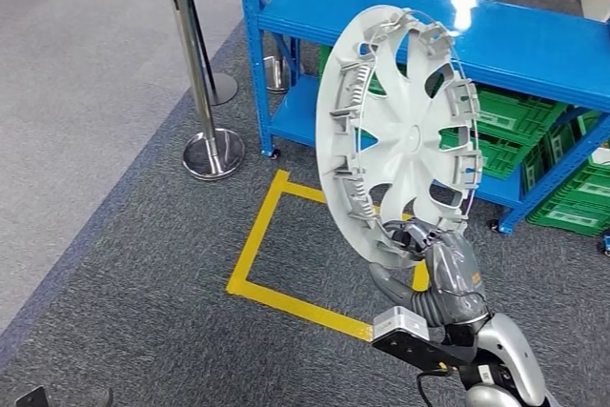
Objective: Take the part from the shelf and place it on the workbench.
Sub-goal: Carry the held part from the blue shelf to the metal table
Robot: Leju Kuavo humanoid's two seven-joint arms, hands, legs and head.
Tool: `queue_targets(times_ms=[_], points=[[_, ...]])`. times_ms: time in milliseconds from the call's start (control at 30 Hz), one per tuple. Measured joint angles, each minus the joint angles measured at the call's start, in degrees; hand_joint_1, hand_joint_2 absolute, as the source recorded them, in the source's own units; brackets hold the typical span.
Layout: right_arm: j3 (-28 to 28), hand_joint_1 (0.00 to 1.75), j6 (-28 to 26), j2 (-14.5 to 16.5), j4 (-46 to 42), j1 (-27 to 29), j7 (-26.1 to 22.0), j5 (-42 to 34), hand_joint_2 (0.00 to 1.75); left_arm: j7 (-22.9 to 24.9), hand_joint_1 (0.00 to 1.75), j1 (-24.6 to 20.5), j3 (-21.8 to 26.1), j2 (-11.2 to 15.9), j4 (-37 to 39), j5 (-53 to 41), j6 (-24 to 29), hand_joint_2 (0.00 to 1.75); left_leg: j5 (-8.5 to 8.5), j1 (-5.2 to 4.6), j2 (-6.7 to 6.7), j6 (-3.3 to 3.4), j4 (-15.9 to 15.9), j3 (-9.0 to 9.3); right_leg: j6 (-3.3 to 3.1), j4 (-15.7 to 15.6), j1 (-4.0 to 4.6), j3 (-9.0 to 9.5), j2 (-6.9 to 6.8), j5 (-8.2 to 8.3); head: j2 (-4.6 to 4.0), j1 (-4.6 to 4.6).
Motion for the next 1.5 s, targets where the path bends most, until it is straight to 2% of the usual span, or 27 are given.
queue_targets(times_ms=[33,67,100,167,233,300,367,433,500,533,600,700,733,800,833,900,933,1000,1033,1067,1133,1200,1267,1333,1400,1467,1500], points=[[0.1,1.75,0.0,0.0,0.2,0.0,0.0,0.0,1.75,0.0,0.00,0.1,0.0,0.0,0.0,0.0,0.0,1.75,0.07,-0.08,-0.72,0.02,0.0,-0.03,-0.03,0.6,0.01,-0.41,0.12,0.57,0.00,-0.01],[0.2,1.75,0.0,0.0,0.3,0.0,0.0,0.0,1.75,0.0,0.00,0.1,0.0,0.0,0.0,0.0,0.0,1.75,0.13,-0.12,-1.50,-0.01,0.1,-0.03,-0.12,-1.0,0.01,0.28,0.26,2.21,0.00,-0.01],[0.2,1.75,0.0,0.0,0.5,-0.1,0.0,0.0,1.75,0.0,0.00,0.1,0.0,0.0,0.0,0.0,0.0,1.75,0.18,-0.13,-2.27,-0.05,0.2,-0.04,-0.26,-4.6,-0.02,1.89,0.80,4.49,0.00,0.01],[0.3,1.75,0.0,0.0,0.7,-0.2,0.0,0.0,1.75,0.0,0.00,0.1,0.0,0.0,0.0,0.0,0.1,1.75,0.26,-0.12,-3.68,-0.32,0.6,-0.40,-0.58,-11.7,-0.29,5.24,3.50,7.22,0.00,-0.03],[0.3,1.75,0.1,0.0,1.0,-0.4,0.0,0.0,1.75,0.0,0.00,0.0,0.0,0.0,0.0,0.0,0.1,1.75,0.59,0.08,-4.84,-0.96,1.0,-1.24,-0.72,-14.3,-0.37,6.51,5.33,7.39,0.00,-0.06],[0.4,1.75,0.1,0.0,1.1,-0.6,0.0,0.1,1.75,0.0,0.00,0.2,0.0,0.1,0.0,0.1,0.1,1.75,0.98,0.33,-5.81,-1.75,1.1,-1.96,-1.02,-14.7,-0.31,6.59,4.36,7.73,0.00,-0.01],[0.5,1.75,0.2,0.0,1.2,-0.8,0.0,0.1,1.75,0.1,0.00,0.3,0.0,0.1,0.1,0.1,0.2,1.75,-0.14,0.27,-3.92,-2.56,2.9,-2.90,-1.48,-15.0,-0.49,6.75,2.78,8.06,0.00,-0.38],[0.6,1.75,0.3,0.0,1.4,-1.0,0.0,0.1,1.75,0.1,0.00,0.2,0.0,0.1,0.1,0.1,0.2,1.75,-3.27,0.44,-0.79,-3.41,8.3,-5.27,-1.75,-15.1,-0.51,6.90,1.01,8.10,0.00,-0.85],[0.7,1.75,0.4,0.0,1.7,-1.3,-0.1,0.1,1.75,0.1,0.00,0.1,0.0,0.1,0.1,0.2,0.2,1.75,-5.82,0.95,0.22,-4.04,14.5,-7.98,-1.84,-15.1,-0.47,6.92,-0.79,8.02,0.00,-0.96],[0.8,1.75,0.5,0.0,1.9,-1.5,-0.1,0.1,1.75,0.1,0.00,0.2,0.0,0.2,0.1,0.3,0.3,1.75,-5.91,1.16,0.41,-4.24,15.8,-8.44,-1.82,-15.1,-0.49,6.93,-1.62,7.97,0.00,-0.96],[0.9,1.75,0.7,0.0,2.2,-2.0,-0.1,0.1,1.75,0.1,0.00,0.3,0.1,0.3,0.1,0.6,0.4,1.75,-3.34,1.41,1.04,-4.41,12.2,-6.32,-1.67,-15.1,-0.56,7.06,-3.11,7.85,0.00,-0.97],[1.2,1.75,0.9,0.0,2.7,-3.0,-0.2,0.1,1.75,0.0,0.00,0.1,0.2,0.5,0.1,0.7,0.4,1.75,-0.25,0.83,4.10,-3.78,2.6,-1.33,-0.91,-15.0,-0.28,7.32,-4.97,7.51,0.00,-0.99],[1.3,1.75,1.0,0.0,2.8,-3.3,-0.3,0.1,1.75,0.0,0.00,0.1,0.3,0.5,0.1,0.7,0.4,1.75,-0.30,0.54,4.62,-3.35,1.5,-0.91,-0.56,-15.1,-0.13,7.37,-5.50,7.44,0.00,-0.96],[1.5,1.75,1.1,0.1,3.0,-4.0,-0.4,0.1,1.75,0.0,0.00,0.3,0.3,0.5,0.1,0.7,0.3,1.75,-0.23,0.31,3.78,-2.40,1.3,-1.13,0.13,-15.3,-0.07,7.53,-6.50,7.39,0.00,-0.85],[1.7,1.75,1.2,0.1,3.1,-4.6,-0.5,0.2,1.75,0.0,0.00,0.4,0.4,0.5,0.1,0.8,0.0,1.75,-0.08,0.36,3.21,-1.97,1.1,-1.11,0.44,-15.2,-0.18,7.47,-6.22,7.04,0.00,-0.78],[2.0,1.75,1.8,0.0,3.3,-5.7,-0.4,0.5,1.75,-0.1,0.00,0.3,0.5,0.3,0.1,1.1,-0.9,1.75,0.29,0.58,2.08,-1.07,0.6,-0.99,0.69,-12.4,-0.36,6.22,-3.64,4.90,0.00,-0.58],[2.2,1.75,2.3,-0.2,3.4,-6.3,-0.3,0.7,1.75,-0.2,0.00,0.2,0.6,0.2,0.1,1.2,-1.3,1.75,0.40,0.60,1.50,-0.77,0.5,-0.99,0.62,-9.1,-0.39,4.71,-1.84,3.17,0.00,-0.44],[2.6,1.75,3.3,-0.6,3.6,-7.2,-0.2,0.8,1.75,-0.3,0.00,-0.1,0.8,-0.1,0.1,1.3,-1.5,1.75,0.47,0.39,0.15,-0.41,0.5,-1.02,0.35,-1.6,-0.20,0.94,-0.15,0.36,0.00,-0.28],[2.8,1.75,3.6,-0.7,3.7,-7.6,-0.1,0.8,1.75,-0.3,0.00,-0.1,0.9,-0.2,0.1,1.3,-1.5,1.75,0.49,0.24,-0.61,-0.33,0.6,-1.00,0.21,0.6,-0.08,-0.37,0.07,0.19,0.00,-0.29],[2.9,1.75,3.9,-0.8,3.8,-7.9,-0.1,0.8,1.75,-0.3,0.00,-0.1,0.9,-0.4,0.1,1.4,-1.5,1.75,0.50,0.13,-1.40,-0.30,0.6,-0.97,0.04,0.6,0.02,-0.76,0.18,1.12,0.00,-0.29],[3.2,1.75,4.0,-0.8,3.9,-8.4,0.0,0.7,1.75,-0.3,0.00,-0.1,0.9,-0.5,0.1,1.4,-1.4,1.75,0.53,0.05,-3.01,-0.31,0.7,-0.93,-0.44,-5.4,0.08,1.45,1.23,5.38,0.00,-0.29],[3.2,1.75,4.0,-0.8,4.0,-8.7,-0.2,0.4,1.75,-0.3,0.00,-0.1,1.0,-0.5,0.1,1.4,-0.9,1.75,0.58,0.02,-4.48,-0.57,1.1,-1.35,-0.78,-12.1,-0.10,4.43,4.10,8.17,0.00,-0.37],[3.4,1.75,3.9,-0.8,4.4,-8.9,-0.7,0.2,1.75,-0.1,0.00,0.0,1.0,-0.4,0.1,1.4,-0.3,1.75,0.90,0.31,-5.79,-1.24,1.2,-2.04,-0.85,-14.3,-0.06,5.50,5.49,8.33,0.00,-0.45],[3.8,1.75,3.6,-0.5,5.1,-9.2,-1.2,0.1,1.75,0.1,0.00,0.4,1.0,-0.1,0.1,1.4,-0.1,1.75,1.12,0.56,-6.71,-1.95,1.3,-2.41,-1.11,-14.8,-0.01,5.82,4.17,8.54,0.00,-0.46],[4.1,1.75,3.4,-0.2,5.7,-9.5,-1.3,0.1,1.75,0.1,0.00,0.5,1.1,0.1,0.1,1.4,-0.1,1.75,-0.38,0.39,-4.44,-2.59,3.6,-3.55,-1.65,-15.3,-0.18,6.34,2.42,8.71,0.00,-0.78],[4.4,1.75,3.2,-0.1,6.1,-9.6,-1.4,0.1,1.75,0.1,0.00,0.4,1.2,0.3,0.1,1.4,-0.2,1.75,-3.72,0.45,-0.96,-3.25,10.1,-6.61,-2.03,-15.5,-0.11,6.64,0.55,8.61,0.00,-1.07],[4.5,1.75,3.2,0.0,6.3,-9.6,-1.4,0.1,1.75,0.1,0.00,0.4,1.2,0.4,0.1,1.4,-0.2,1.75,-5.22,0.62,-0.17,-3.53,13.7,-8.37,-2.10,-15.5,-0.07,6.68,-0.37,8.51,0.00,-1.08]])
